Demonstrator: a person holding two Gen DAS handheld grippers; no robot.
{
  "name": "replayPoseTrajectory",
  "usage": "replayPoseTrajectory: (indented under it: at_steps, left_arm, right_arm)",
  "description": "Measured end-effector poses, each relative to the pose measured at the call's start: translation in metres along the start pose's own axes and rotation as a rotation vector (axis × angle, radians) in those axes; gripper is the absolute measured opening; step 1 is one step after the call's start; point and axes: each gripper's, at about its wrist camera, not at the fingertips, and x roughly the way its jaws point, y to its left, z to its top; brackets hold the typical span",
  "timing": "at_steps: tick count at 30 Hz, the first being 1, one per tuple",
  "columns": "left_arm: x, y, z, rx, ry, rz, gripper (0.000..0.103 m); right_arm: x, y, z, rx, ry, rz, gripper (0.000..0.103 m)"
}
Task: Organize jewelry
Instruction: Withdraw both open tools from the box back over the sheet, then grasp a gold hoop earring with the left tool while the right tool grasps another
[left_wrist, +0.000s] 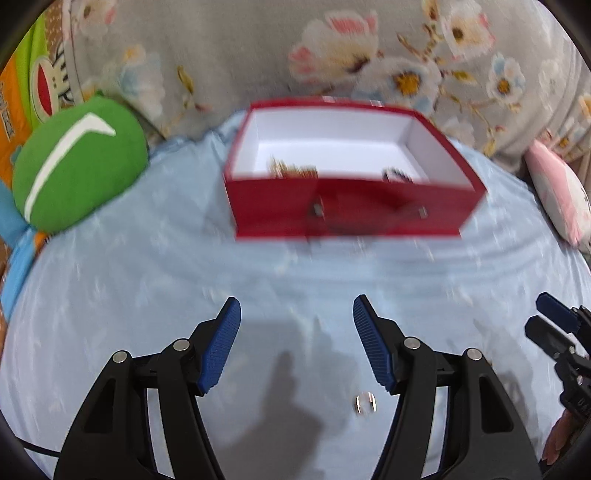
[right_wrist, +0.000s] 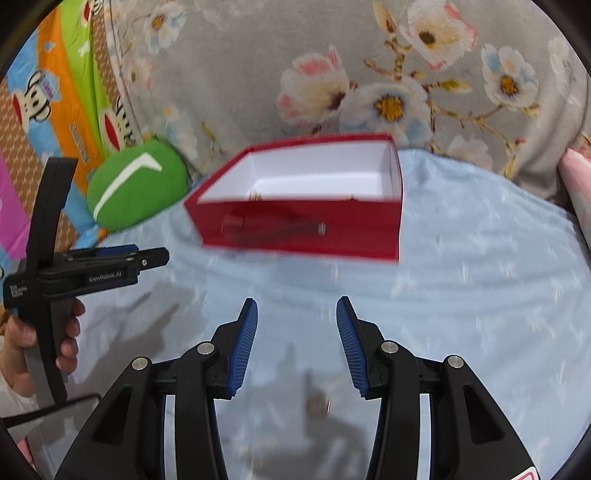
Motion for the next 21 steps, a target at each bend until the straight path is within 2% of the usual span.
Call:
replayPoseTrajectory:
  at_steps: [4, 7, 12, 21]
  left_arm:
    - [0.001, -0.009, -0.04, -0.01, 0.053, -0.014, 0.061]
    - [0.006, -0.016, -0.062, -0.02, 0.08, -0.002, 0.061]
    - [0.015, -0.019, -0.074, -0.053, 0.108, -0.01, 0.061]
    - [0.025, -0.026, -0.072, -0.046, 0.078, 0.006, 0.061]
  right_arm:
    - [0.002, 0.001, -0.039, 0.051, 0.071, -0.017, 0.044]
    - [0.009, -0.002, -0.054, 0.081, 0.116, -0.055, 0.044]
    - [0.019, -0.004, -0.049, 0.093, 0.135, -0.109, 0.044]
    - [0.046, -0.007, -0.038, 0.132, 0.173, -0.15, 0.044]
